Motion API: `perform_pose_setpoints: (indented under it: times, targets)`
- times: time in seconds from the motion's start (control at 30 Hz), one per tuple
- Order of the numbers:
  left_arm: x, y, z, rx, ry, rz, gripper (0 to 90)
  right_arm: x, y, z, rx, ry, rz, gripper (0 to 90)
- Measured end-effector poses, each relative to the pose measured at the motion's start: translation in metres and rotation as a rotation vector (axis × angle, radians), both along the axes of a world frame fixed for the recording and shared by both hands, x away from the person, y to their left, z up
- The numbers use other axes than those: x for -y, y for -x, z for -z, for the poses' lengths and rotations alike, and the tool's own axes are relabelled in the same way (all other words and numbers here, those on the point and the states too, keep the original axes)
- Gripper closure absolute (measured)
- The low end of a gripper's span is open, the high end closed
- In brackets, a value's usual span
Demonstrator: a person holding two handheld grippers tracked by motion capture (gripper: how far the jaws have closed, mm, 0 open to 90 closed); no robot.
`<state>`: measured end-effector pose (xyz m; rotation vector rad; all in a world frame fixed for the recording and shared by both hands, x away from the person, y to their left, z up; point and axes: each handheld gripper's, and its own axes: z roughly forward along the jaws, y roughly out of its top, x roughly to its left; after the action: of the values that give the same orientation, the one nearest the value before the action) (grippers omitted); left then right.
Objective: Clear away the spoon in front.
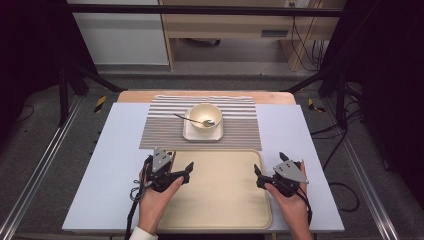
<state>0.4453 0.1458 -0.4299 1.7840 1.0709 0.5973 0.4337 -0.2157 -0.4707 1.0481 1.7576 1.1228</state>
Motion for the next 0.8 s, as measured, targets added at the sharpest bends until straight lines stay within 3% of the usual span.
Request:
perform_pose_setpoints:
  times: [0.07,0.27,0.43,0.53,0.63,0.8]
  targets:
    - [0.002,-0.008,-0.004,0.001,-0.024,0.013,13.6,0.0,0.0,0.0,0.0,-0.002,0.0,6.8]
    - [0.003,-0.031,-0.009,-0.006,-0.037,0.061,12.4,0.0,0.0,0.0,-0.001,0.003,0.0,6.6]
    - [0.008,-0.045,-0.013,0.001,-0.114,0.08,12.2,0.0,0.0,0.0,-0.002,0.006,0.006,5.9]
    - [0.009,-0.05,-0.015,-0.005,-0.096,0.087,11.9,0.0,0.0,0.0,0.008,0.003,0.019,3.9]
    - [0.008,-0.054,-0.015,-0.014,-0.126,0.099,11.6,0.002,0.0,-0.001,0.016,-0.007,0.027,4.0]
    - [0.003,-0.059,-0.016,-0.023,-0.119,0.092,11.5,0.001,0.001,-0.003,0.034,-0.006,0.02,4.0]
